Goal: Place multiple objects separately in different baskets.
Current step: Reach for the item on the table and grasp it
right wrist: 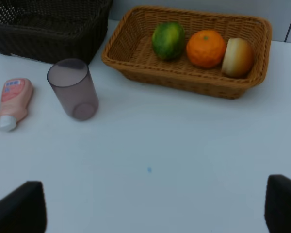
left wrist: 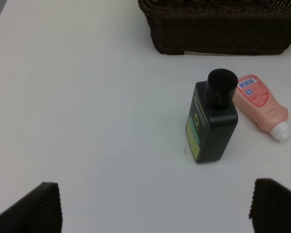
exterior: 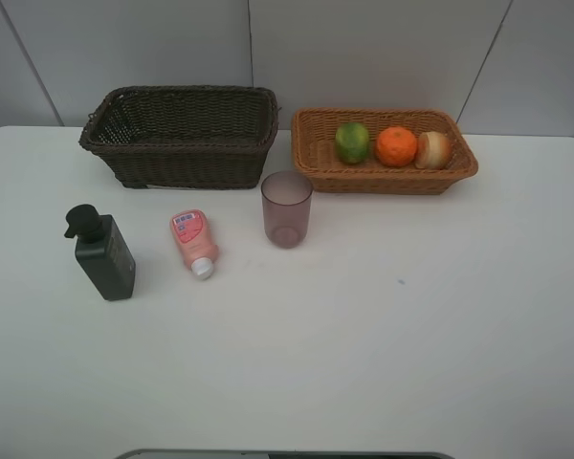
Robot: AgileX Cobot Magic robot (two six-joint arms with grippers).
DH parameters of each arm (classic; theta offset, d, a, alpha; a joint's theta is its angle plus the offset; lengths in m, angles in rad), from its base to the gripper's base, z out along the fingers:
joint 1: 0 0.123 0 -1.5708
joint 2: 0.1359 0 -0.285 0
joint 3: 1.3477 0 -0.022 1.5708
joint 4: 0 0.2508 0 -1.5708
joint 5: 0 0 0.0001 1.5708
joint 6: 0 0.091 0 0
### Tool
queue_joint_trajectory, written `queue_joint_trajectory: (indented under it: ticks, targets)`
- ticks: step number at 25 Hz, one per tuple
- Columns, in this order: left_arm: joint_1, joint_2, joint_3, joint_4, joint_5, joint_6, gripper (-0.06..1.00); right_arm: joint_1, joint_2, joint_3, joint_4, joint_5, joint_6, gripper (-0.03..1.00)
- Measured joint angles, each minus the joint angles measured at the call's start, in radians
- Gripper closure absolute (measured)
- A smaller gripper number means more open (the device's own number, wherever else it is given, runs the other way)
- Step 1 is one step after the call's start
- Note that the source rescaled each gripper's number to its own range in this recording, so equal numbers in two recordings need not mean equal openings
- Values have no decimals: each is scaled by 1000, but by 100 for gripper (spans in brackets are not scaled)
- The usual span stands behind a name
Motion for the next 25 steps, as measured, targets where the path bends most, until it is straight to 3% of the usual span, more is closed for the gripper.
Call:
queue_joint_trajectory:
  ticks: [6, 16, 25]
  targets:
    - [0, 0, 0, 0, 0, 0, -6, 6, -187, 91, 0, -2, 0, -3]
    - [0, 0, 0, 0, 0, 0, -6, -2, -204, 158, -38, -30, 41, -3]
    - [0, 0, 0, 0, 0, 0, -6, -217, -207, 158, -40, -32, 55, -3]
